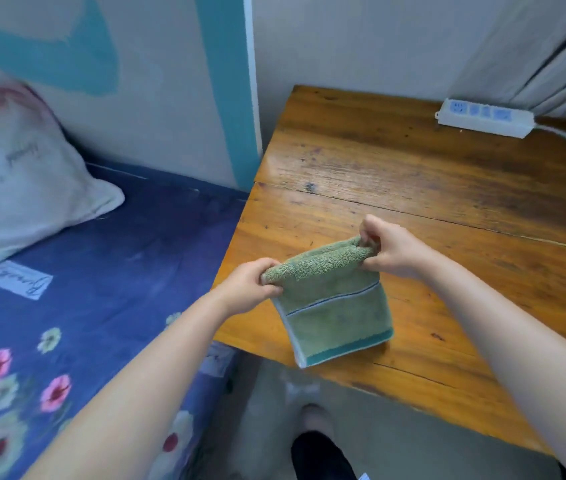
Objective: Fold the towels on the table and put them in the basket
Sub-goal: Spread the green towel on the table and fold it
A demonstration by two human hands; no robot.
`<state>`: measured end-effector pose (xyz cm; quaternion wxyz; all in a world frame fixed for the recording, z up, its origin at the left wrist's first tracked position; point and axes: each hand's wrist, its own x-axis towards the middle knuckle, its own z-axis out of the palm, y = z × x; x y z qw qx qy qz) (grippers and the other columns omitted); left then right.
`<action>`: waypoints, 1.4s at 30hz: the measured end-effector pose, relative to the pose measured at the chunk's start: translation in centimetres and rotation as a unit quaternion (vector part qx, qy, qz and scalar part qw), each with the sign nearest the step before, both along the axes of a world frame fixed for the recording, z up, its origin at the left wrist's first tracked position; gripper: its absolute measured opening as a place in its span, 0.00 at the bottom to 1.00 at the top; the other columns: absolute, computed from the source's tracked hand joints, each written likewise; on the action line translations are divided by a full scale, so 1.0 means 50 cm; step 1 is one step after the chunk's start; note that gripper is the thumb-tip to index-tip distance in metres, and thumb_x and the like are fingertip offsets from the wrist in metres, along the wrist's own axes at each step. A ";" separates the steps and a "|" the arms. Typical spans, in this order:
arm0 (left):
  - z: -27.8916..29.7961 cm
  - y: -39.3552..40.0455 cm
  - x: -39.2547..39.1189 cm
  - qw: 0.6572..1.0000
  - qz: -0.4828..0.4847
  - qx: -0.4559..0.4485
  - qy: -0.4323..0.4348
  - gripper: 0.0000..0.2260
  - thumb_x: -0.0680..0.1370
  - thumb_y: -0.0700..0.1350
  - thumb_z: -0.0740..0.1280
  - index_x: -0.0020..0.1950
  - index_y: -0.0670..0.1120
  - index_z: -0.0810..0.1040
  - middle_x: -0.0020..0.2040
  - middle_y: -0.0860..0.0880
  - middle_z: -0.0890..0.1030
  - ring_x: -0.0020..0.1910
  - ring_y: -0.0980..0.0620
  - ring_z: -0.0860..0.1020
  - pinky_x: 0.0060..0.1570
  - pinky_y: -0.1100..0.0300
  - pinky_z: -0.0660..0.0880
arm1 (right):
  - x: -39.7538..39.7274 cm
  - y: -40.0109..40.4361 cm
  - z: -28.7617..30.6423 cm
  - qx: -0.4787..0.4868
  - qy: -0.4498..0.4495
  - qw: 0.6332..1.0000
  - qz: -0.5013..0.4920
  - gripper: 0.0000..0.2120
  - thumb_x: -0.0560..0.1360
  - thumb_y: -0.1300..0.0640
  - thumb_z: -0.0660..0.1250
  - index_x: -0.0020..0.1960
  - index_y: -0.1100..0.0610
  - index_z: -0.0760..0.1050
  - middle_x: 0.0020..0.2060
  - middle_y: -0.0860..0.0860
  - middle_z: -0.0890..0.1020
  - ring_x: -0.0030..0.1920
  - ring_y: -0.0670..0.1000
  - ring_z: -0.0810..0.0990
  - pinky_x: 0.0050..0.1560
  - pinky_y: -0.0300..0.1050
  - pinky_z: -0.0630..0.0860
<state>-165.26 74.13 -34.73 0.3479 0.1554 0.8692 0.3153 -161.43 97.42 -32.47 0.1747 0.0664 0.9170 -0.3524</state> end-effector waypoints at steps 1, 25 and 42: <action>0.012 -0.024 0.003 1.000 0.019 0.007 0.021 0.12 0.75 0.36 0.66 0.58 0.42 0.75 0.48 0.50 0.75 0.47 0.53 0.71 0.36 0.75 0.66 | -0.003 -0.020 0.012 -0.011 0.008 1.000 0.003 0.18 0.66 0.69 0.68 0.40 0.50 0.64 0.36 0.48 0.70 0.40 0.52 0.67 0.37 0.42 0.64; 0.381 -1.017 0.720 0.829 0.435 -0.134 0.323 0.16 0.69 0.32 0.61 0.53 0.39 0.80 0.51 0.40 0.79 0.53 0.41 0.76 0.50 0.53 0.71 | 0.368 -1.102 0.335 -0.035 0.250 0.852 0.459 0.22 0.67 0.64 0.72 0.60 0.64 0.74 0.47 0.55 0.72 0.49 0.52 0.72 0.44 0.30 0.59; 0.369 -1.395 0.808 0.691 0.629 -0.120 0.336 0.15 0.71 0.33 0.67 0.58 0.40 0.77 0.56 0.42 0.76 0.57 0.45 0.74 0.42 0.70 0.60 | 0.389 -1.596 0.360 -0.093 0.201 0.815 0.536 0.19 0.69 0.63 0.71 0.59 0.60 0.76 0.50 0.55 0.79 0.50 0.53 0.75 0.47 0.38 0.66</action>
